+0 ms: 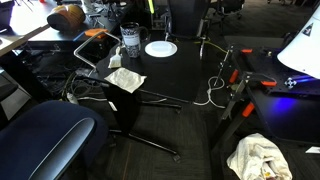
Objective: Remove the marker from the mug and put it on the table
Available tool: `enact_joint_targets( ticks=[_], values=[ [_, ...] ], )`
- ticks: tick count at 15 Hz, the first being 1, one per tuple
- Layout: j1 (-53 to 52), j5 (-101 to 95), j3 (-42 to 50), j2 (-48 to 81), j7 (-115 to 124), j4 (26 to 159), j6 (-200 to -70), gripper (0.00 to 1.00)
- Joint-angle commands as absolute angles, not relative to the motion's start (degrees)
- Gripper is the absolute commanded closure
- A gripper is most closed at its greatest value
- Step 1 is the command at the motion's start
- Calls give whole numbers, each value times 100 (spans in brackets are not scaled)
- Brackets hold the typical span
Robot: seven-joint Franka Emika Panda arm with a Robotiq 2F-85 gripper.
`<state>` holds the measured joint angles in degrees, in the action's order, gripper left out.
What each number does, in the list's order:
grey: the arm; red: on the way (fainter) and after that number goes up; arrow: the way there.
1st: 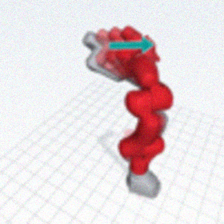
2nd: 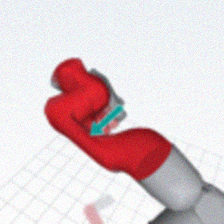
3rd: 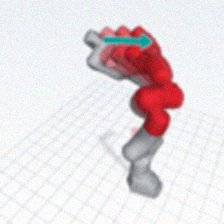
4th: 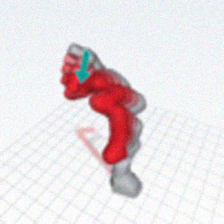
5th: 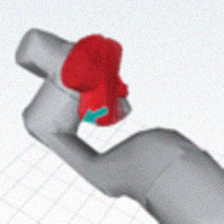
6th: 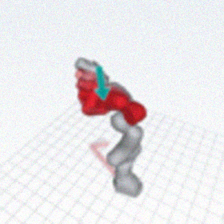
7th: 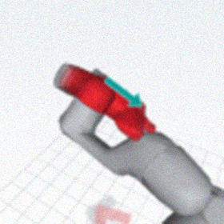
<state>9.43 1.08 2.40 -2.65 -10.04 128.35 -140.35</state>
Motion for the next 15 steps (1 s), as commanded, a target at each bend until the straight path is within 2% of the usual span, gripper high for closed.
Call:
enact_joint_targets(
  ticks=[1,15],
  values=[
    [720,-204,293,-229,-579,12948,-13767,96],
    [303,-759,276,1873,76,12507,-13422,96]
  ],
)
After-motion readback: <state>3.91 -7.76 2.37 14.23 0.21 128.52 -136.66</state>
